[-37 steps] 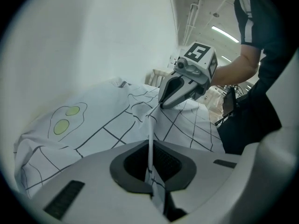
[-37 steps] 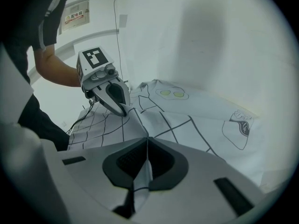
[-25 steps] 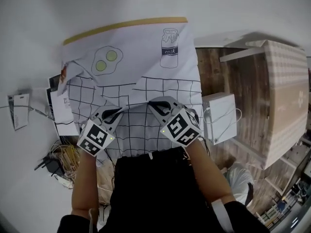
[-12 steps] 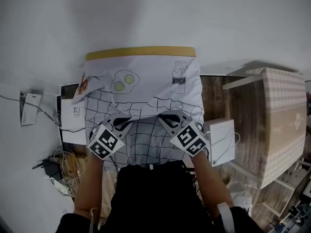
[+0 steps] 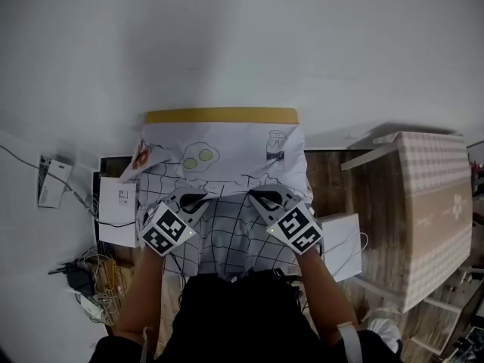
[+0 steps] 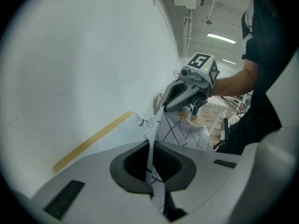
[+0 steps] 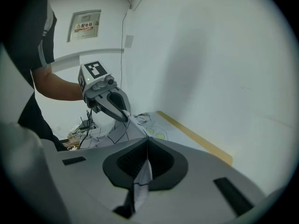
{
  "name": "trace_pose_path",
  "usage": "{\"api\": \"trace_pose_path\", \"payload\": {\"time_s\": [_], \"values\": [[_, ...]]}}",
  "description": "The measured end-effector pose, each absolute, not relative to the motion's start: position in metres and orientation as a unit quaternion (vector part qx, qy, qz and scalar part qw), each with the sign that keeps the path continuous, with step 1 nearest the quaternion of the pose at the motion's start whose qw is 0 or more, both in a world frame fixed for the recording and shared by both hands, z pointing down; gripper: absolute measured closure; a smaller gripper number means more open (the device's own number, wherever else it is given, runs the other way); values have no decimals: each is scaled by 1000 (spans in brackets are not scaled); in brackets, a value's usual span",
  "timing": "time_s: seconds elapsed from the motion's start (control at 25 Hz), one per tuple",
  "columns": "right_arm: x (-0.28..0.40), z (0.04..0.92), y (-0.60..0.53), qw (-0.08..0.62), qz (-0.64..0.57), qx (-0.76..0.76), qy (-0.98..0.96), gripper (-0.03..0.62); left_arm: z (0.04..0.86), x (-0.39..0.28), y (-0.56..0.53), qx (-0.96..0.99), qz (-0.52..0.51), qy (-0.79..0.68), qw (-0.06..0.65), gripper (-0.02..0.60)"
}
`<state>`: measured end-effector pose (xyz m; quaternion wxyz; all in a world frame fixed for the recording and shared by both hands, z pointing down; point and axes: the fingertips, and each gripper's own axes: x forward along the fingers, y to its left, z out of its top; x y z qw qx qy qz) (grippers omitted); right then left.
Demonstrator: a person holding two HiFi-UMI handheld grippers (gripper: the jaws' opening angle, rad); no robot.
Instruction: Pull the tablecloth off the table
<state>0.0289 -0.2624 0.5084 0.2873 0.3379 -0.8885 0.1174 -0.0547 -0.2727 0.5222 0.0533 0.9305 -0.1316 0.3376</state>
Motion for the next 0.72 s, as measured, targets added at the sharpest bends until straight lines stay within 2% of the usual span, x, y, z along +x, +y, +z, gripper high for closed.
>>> {"api": "trace_pose_path", "payload": {"time_s": [0.72], "values": [[51, 390, -307, 216, 34, 386, -896, 574, 412, -31, -310, 949, 264, -171, -11, 568]]}}
